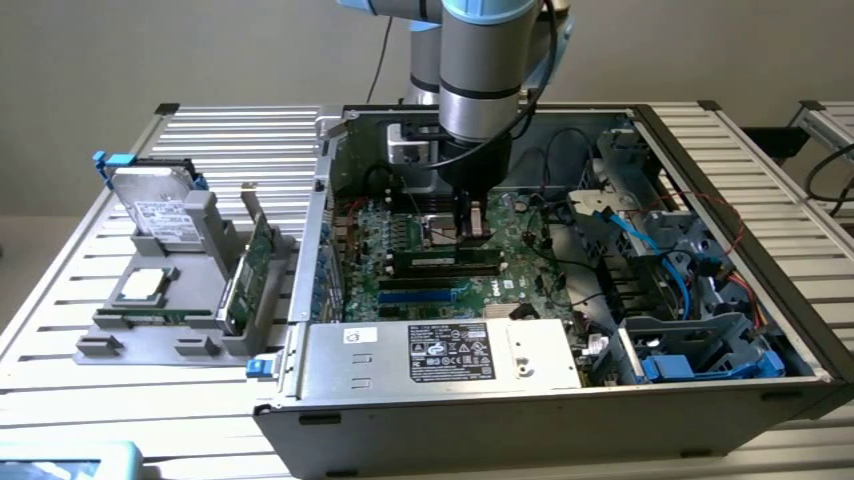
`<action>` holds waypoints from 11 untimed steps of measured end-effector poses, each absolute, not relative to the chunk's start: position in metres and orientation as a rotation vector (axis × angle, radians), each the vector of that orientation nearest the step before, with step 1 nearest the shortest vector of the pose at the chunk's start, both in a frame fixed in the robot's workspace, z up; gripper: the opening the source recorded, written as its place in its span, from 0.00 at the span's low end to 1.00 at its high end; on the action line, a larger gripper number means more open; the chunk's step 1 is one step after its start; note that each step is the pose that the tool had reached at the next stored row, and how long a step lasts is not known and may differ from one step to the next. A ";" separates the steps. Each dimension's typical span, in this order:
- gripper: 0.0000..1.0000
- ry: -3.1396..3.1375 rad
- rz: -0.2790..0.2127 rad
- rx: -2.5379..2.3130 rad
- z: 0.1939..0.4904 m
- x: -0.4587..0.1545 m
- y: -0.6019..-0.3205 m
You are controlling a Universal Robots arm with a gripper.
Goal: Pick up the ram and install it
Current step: 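Insert the ram into the slot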
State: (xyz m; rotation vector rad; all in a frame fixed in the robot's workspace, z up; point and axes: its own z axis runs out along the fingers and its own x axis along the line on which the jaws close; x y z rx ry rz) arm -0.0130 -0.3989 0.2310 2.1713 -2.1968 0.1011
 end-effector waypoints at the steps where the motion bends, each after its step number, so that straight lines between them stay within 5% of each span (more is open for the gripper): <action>1: 0.12 -2.197 0.101 2.171 0.231 -0.013 -0.399; 11: 0.12 -2.201 0.099 2.174 0.231 -0.013 -0.399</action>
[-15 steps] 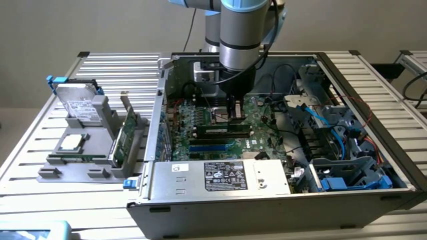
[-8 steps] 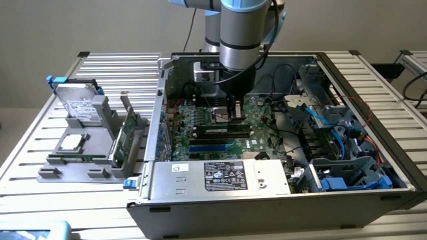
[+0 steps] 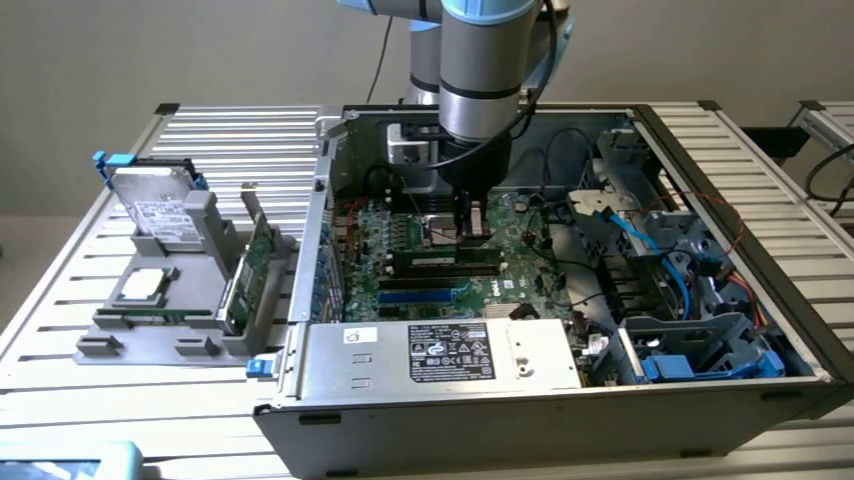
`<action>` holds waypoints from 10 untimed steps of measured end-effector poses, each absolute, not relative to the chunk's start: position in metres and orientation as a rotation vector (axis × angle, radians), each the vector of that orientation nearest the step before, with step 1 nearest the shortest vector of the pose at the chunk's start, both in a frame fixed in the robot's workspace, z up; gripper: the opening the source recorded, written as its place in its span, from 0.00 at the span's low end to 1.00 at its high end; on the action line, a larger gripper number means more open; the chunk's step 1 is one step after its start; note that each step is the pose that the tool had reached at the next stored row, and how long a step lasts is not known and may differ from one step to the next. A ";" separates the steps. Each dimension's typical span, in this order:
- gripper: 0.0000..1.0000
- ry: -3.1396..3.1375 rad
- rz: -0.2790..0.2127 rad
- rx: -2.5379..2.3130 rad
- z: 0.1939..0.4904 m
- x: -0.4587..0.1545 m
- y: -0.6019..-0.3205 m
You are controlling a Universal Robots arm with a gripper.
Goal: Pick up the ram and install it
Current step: 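Insert the ram into the slot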
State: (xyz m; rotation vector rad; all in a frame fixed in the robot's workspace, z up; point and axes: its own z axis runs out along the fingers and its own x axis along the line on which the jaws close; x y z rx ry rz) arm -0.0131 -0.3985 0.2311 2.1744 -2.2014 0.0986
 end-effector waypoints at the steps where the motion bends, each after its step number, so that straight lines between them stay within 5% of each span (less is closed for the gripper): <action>1: 0.12 -2.203 0.096 2.176 0.231 -0.013 -0.399; 10: 0.12 -2.203 0.095 2.176 0.231 -0.013 -0.399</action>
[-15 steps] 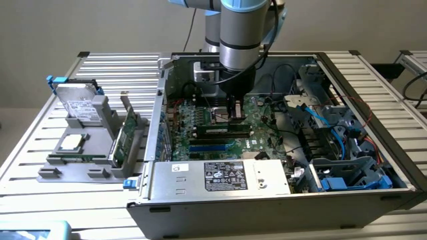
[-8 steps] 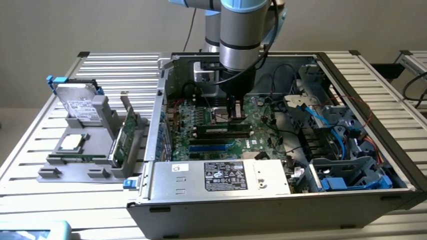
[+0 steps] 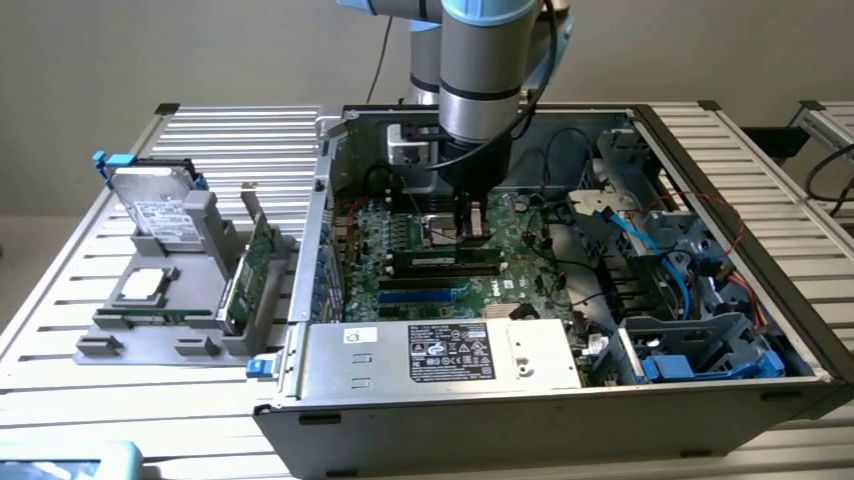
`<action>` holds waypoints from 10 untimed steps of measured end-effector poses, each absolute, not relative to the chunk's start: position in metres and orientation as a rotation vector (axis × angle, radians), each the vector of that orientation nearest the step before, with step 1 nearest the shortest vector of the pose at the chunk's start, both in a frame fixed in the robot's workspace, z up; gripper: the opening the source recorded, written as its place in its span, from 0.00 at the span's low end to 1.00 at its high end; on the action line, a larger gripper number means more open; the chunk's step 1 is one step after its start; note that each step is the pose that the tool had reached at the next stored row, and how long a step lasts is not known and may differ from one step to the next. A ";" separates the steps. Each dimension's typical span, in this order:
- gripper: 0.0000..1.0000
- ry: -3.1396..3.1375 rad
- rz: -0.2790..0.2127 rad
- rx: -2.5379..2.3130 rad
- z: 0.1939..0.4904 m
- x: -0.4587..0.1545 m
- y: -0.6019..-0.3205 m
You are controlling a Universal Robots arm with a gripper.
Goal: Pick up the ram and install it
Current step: 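Insert the ram into the slot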
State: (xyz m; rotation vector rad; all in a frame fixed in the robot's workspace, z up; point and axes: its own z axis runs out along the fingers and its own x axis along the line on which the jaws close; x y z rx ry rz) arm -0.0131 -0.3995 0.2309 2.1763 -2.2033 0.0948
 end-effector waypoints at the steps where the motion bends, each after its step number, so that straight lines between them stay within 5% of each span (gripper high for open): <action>1: 0.12 -2.203 0.095 2.176 0.231 -0.013 -0.399; 10: 0.12 -2.204 0.095 2.177 0.230 -0.014 -0.399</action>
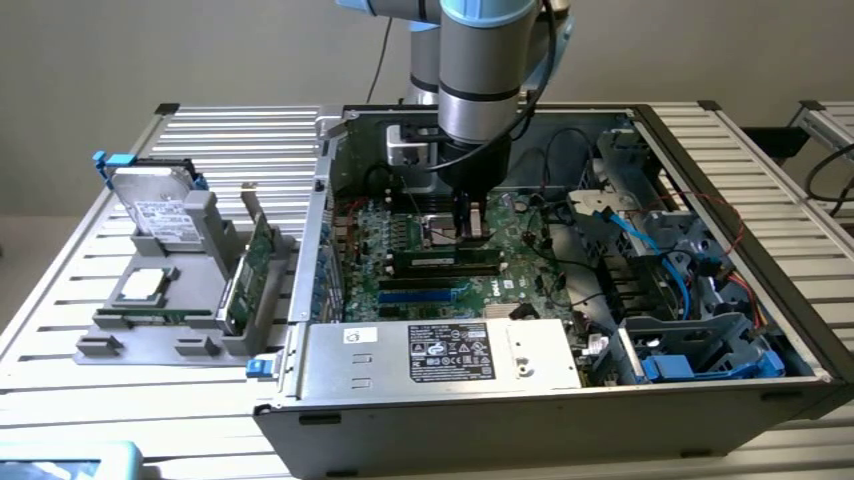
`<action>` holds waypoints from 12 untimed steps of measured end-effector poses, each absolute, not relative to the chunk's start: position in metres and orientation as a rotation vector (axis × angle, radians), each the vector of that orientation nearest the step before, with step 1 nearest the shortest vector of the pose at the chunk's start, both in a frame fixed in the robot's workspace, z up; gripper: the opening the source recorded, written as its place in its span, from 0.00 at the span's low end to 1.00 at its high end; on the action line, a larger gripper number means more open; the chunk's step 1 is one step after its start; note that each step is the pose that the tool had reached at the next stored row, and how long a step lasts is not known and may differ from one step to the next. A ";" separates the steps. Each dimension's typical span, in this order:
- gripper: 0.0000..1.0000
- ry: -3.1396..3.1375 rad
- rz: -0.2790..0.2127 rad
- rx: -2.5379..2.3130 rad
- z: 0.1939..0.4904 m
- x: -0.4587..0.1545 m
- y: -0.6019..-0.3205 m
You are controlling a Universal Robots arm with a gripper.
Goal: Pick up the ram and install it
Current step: 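Insert the ram into the slot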
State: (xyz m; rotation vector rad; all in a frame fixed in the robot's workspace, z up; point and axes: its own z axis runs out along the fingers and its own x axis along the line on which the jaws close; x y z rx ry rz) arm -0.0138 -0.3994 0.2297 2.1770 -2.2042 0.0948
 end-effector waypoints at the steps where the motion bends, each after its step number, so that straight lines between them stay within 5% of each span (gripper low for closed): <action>1: 0.12 -2.204 0.095 2.177 0.230 -0.014 -0.399; 12: 0.12 -2.227 0.094 2.152 0.230 -0.014 -0.399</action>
